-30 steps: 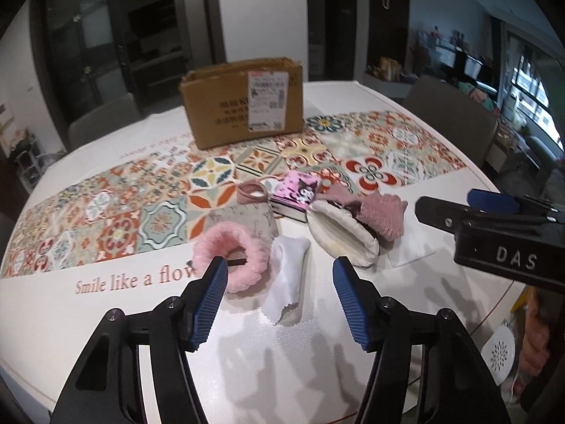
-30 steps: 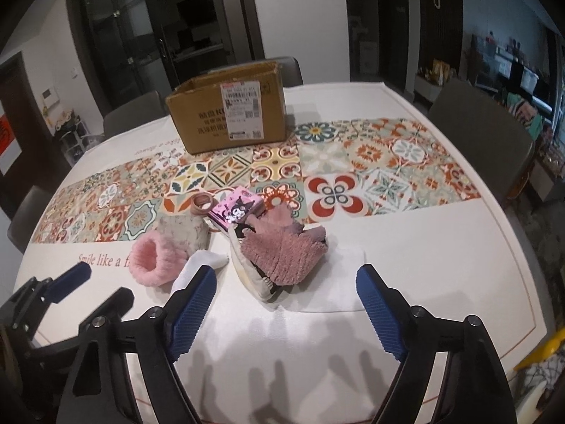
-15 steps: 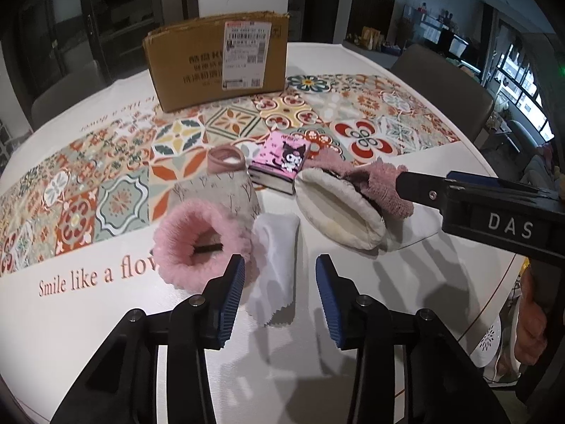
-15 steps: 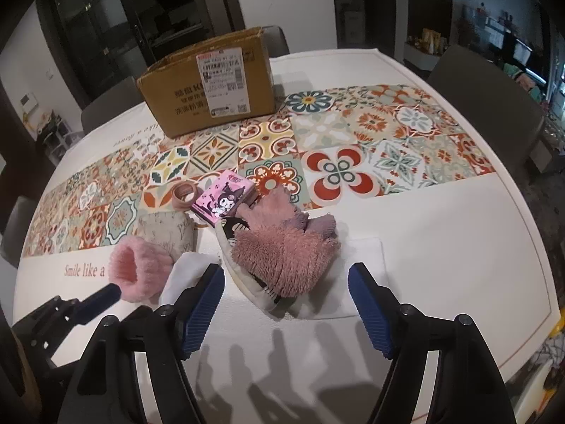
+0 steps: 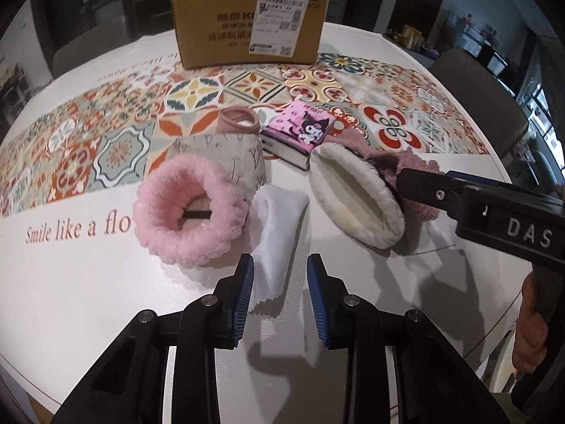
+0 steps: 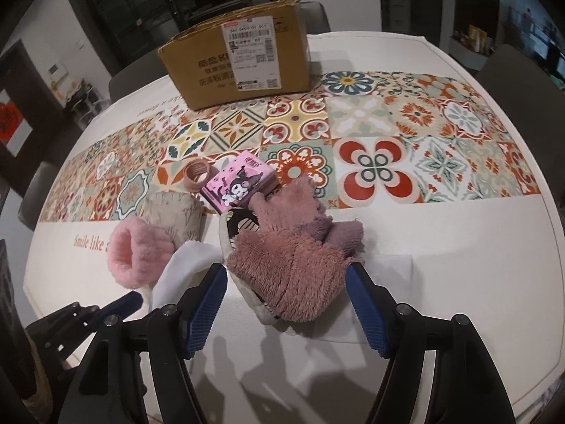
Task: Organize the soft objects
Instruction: 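Grasp the white cloth with the left tool while the right tool grasps the pink fuzzy glove, then lift the white cloth with the left tool while the right tool carries the pink glove toward the box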
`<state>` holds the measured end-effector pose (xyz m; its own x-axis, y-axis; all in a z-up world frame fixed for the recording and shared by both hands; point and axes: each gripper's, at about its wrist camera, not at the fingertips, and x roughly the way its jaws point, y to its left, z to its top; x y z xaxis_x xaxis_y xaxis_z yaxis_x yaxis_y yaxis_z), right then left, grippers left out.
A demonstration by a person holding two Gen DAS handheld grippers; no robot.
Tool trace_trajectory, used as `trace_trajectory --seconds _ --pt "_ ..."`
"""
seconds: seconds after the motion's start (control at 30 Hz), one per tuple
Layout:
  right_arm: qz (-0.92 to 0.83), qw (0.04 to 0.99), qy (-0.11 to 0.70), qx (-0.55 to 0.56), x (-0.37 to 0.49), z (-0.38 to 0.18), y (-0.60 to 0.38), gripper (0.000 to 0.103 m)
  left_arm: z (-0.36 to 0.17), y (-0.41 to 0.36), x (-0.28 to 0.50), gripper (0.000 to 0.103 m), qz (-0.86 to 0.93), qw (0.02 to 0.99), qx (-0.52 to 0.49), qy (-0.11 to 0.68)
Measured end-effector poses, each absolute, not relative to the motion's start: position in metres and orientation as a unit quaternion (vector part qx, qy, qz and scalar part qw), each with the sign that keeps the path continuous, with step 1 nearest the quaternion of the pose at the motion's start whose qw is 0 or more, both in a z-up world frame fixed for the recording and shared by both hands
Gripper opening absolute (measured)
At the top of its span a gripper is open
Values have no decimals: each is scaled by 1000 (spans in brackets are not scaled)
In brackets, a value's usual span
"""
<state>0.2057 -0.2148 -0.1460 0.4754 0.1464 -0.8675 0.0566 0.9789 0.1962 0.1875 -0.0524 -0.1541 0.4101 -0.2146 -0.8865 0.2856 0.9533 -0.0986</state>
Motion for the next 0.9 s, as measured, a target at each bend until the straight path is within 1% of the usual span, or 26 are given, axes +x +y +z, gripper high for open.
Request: trace_trajectory --seconds 0.47,0.57,0.6,0.7,0.73,0.77,0.8,0.87,0.9 --pt "43 843 526 108 218 -164 -219 71 -174 -59 206 31 -144 833 12 534" --pt "46 842 526 113 220 -167 -220 66 -176 -60 210 31 -145 833 6 534" --pt "47 842 526 112 221 -167 -220 63 -177 -60 211 31 -145 833 6 534" --pt "53 842 526 111 223 -168 -218 54 -180 -61 216 23 -149 833 1 533" --pt "53 842 525 110 223 -167 -218 52 -181 -61 217 18 -150 833 0 532" --pt "54 843 525 108 224 -167 -217 47 -182 -62 217 15 -150 833 0 532" --pt "55 843 525 107 224 -167 -217 42 -182 -63 218 14 -152 833 0 531" --pt "57 842 526 105 224 -168 -217 37 -182 -64 218 8 -156 833 -3 530" --pt "57 842 527 105 224 -167 -218 34 -181 -64 218 7 -159 834 -5 528"
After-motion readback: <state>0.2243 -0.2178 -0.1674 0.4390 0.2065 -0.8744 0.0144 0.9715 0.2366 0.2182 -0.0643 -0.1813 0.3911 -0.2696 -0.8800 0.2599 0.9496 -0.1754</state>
